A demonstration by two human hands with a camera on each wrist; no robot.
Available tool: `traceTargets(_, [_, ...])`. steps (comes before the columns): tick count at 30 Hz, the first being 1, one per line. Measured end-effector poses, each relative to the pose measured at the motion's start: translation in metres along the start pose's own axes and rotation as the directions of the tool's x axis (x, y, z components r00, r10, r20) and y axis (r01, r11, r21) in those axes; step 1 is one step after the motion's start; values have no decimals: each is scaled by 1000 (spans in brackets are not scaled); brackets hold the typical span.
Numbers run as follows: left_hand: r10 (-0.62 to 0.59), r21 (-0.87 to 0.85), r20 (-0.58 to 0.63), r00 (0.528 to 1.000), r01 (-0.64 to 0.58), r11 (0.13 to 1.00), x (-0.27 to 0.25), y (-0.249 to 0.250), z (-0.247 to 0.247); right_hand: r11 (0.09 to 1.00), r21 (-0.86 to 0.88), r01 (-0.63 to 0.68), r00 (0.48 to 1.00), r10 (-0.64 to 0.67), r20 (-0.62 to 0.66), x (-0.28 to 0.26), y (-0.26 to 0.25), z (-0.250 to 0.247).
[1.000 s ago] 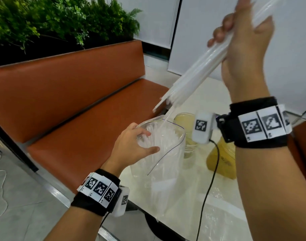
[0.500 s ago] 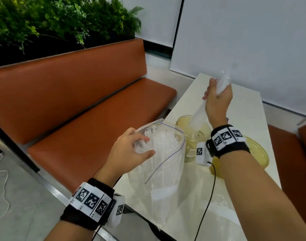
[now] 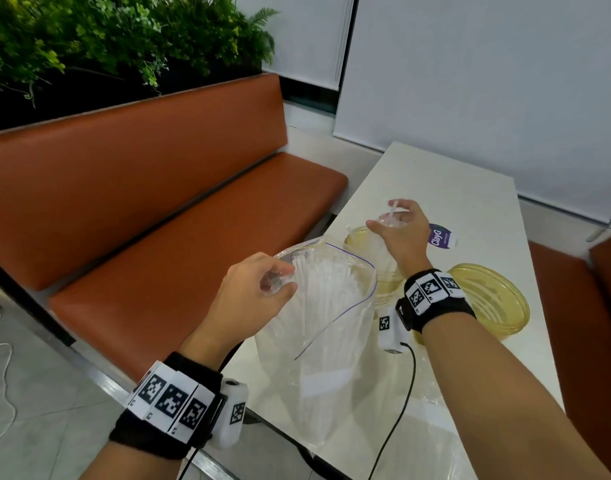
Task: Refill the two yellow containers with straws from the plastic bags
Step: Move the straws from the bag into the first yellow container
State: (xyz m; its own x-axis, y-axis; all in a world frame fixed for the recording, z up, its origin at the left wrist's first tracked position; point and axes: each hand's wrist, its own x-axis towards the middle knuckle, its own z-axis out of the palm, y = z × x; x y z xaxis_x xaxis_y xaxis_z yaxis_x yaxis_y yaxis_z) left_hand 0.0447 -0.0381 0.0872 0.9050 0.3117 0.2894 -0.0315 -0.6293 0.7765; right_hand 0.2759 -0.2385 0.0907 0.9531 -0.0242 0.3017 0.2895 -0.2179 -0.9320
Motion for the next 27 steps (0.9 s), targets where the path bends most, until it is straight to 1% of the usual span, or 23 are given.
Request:
traceTargets(2, [-8, -22, -10, 1000, 8, 1000, 0, 3, -1, 1000, 11, 10, 999, -9, -43, 0, -4, 1])
traceTargets(4, [-13, -52, -13, 1000, 12, 999, -1, 6, -3, 999, -35, 7, 996, -10, -86, 2, -4, 0])
traceTargets(7, [-30, -64, -4, 1000, 29, 997, -3, 9, -5, 984, -167, -66, 998, 65, -12, 1, -1, -5])
traceTargets(8, [-34, -62, -6, 999, 33, 997, -3, 9, -5, 974, -214, -80, 997, 78, -15, -1, -4, -8])
traceTargets(9, [-37, -65, -13, 999, 36, 997, -3, 9, -5, 957, -285, -55, 998, 45, -40, -2, -10, -10])
traceTargets(11, [-45, -80, -27, 999, 43, 996, -3, 9, -4, 905, -419, 75, 991, -115, -71, -6, -38, -15])
traceTargets(12, [-48, -80, -32, 998, 45, 996, -2, 9, -4, 900, -407, 155, 979, -194, -55, -12, -56, -16])
traceTargets(13, [-49, -76, -36, 998, 46, 996, -2, 9, -4, 911, -338, 235, 968, -253, -9, -19, -74, -15])
traceTargets(14, [-52, -76, -37, 998, 49, 996, -2, 9, -3, 916, -260, 306, 952, -295, 81, -30, -93, -13])
traceTargets(15, [-54, -82, -38, 998, 51, 995, -2, 9, -4, 908, -221, 356, 926, -310, 217, -41, -108, -11])
traceTargets(16, [-57, -89, -38, 998, 53, 995, -1, 9, -3, 890, -225, 396, 874, -290, 391, -54, -121, -8])
traceTargets(17, [-60, -98, -38, 997, 56, 994, -1, 9, -3, 863, -264, 430, 791, -219, 572, -65, -128, -5])
traceTargets(18, [-64, -109, -37, 997, 59, 992, -1, 7, -3, 822, -328, 466, 689, -104, 717, -75, -131, -1])
traceTargets(19, [-66, -122, -35, 997, 62, 991, -1, 6, -2, 769, -398, 501, 594, 29, 804, -85, -129, 3])
traceTargets(20, [-67, -135, -33, 997, 62, 989, -1, 5, -2, 714, -451, 536, 521, 141, 842, -93, -123, 7])
traceTargets(21, [-67, -148, -30, 997, 62, 987, -1, 5, -2, 680, -473, 561, 477, 202, 855, -101, -116, 12])
traceTargets(22, [-69, -166, -26, 997, 64, 984, -2, 5, -2, 675, -470, 569, 456, 217, 863, -107, -109, 16])
traceTargets(24, [-73, -202, -9, 997, 70, 977, -3, 4, -1, 701, -446, 557, 452, 195, 871, -119, -98, 25])
traceTargets(27, [-90, -227, 13, 996, 91, 970, -4, -1, 2, 725, -444, 527, 489, 168, 856, -128, -89, 33])
